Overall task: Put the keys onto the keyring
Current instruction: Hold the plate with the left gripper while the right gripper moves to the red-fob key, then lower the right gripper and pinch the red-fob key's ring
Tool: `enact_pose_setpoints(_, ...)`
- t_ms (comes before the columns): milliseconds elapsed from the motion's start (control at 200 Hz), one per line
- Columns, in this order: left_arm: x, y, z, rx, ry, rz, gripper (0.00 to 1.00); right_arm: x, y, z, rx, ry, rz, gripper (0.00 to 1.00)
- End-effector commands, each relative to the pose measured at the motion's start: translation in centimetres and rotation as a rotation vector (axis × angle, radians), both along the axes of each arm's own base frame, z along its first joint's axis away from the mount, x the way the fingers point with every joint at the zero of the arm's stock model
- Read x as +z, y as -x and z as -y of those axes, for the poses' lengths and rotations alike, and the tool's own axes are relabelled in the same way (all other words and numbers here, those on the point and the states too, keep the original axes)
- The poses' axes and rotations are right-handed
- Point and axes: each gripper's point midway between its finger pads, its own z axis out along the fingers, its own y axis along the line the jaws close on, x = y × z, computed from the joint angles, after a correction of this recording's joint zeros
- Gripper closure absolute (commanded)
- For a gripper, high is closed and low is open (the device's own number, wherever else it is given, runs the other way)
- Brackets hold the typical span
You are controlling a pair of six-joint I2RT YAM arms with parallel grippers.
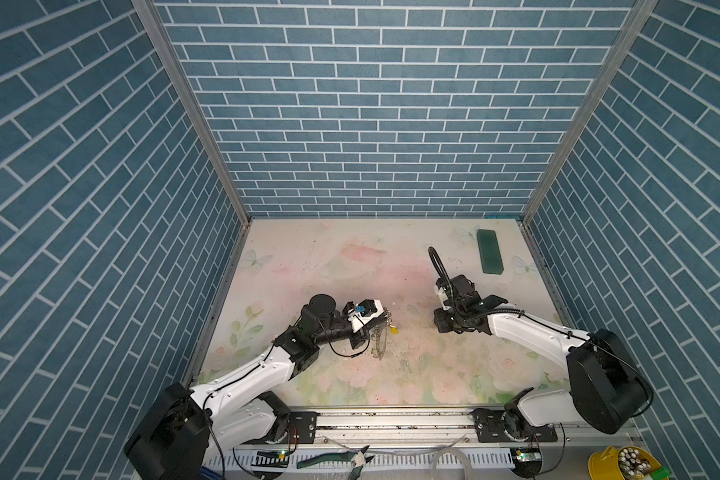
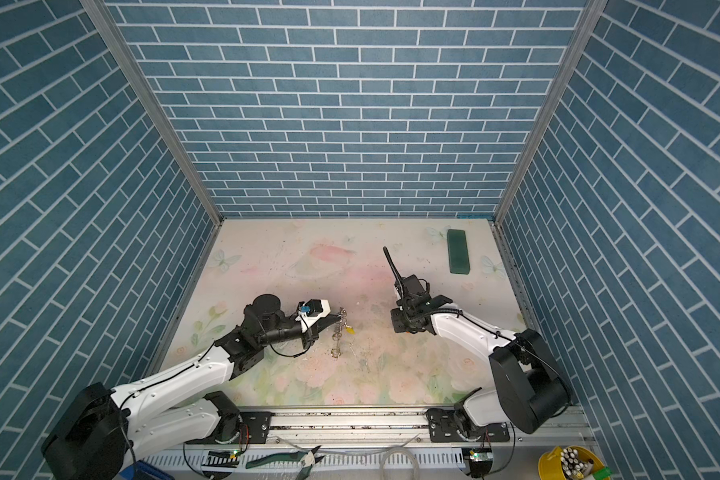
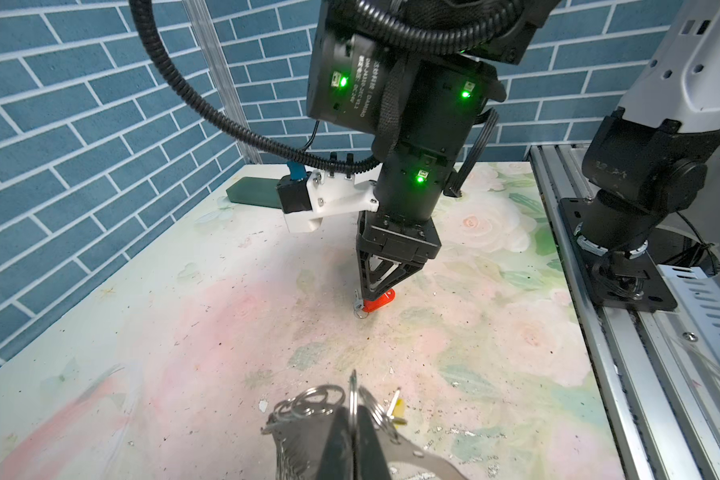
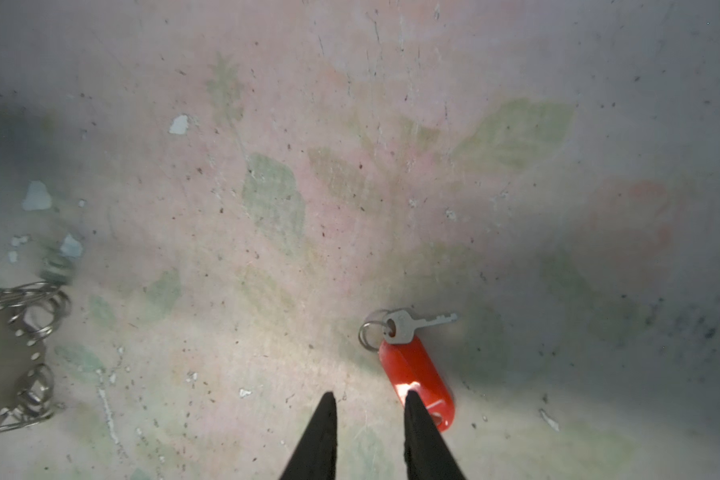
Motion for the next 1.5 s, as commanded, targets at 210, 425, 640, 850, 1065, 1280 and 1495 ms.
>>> enact_pose_setpoints(210,1.1,0.7,0.2,-0.033,0.033,0.042,1.00,-0.7,-1.5,0.0,0.078,0.114,-0.094,0.64)
enact_pose_setpoints(425,0.9,0.5,0.2,-0.030,0.026,0.040,1.00,-1.6,-1.4,-0.1,0.125,0.154,-0.141,0.64)
enact_pose_setpoints(640,0.7,0.3,0.2,-0.020,0.014,0.035,1.00,-2.9,-1.2,-0.3,0.137,0.204,-0.174,0.57)
enact_pose_setpoints(850,0.5,0.2,0.1,-0.012,0.006,0.035,1.00,-3.4,-2.3,0.3,0.116,0.284,-0.164,0.72)
enact_pose_setpoints(1065,0.7,0.2,0.0,-0.009,0.009,0.038,1.00,-2.5,-2.8,0.9,0.059,0.306,-0.135,0.68)
enact_pose_setpoints(1280,0.6,0.1,0.0,-0.007,0.008,0.037,1.00,-0.4,-2.8,0.2,0.057,0.238,-0.091,0.61)
enact_pose_setpoints(1495,0.5,0.1,0.0,-0.003,0.004,0.038,1.00,0.0,-3.0,-1.9,-0.069,0.158,-0.094,0.65)
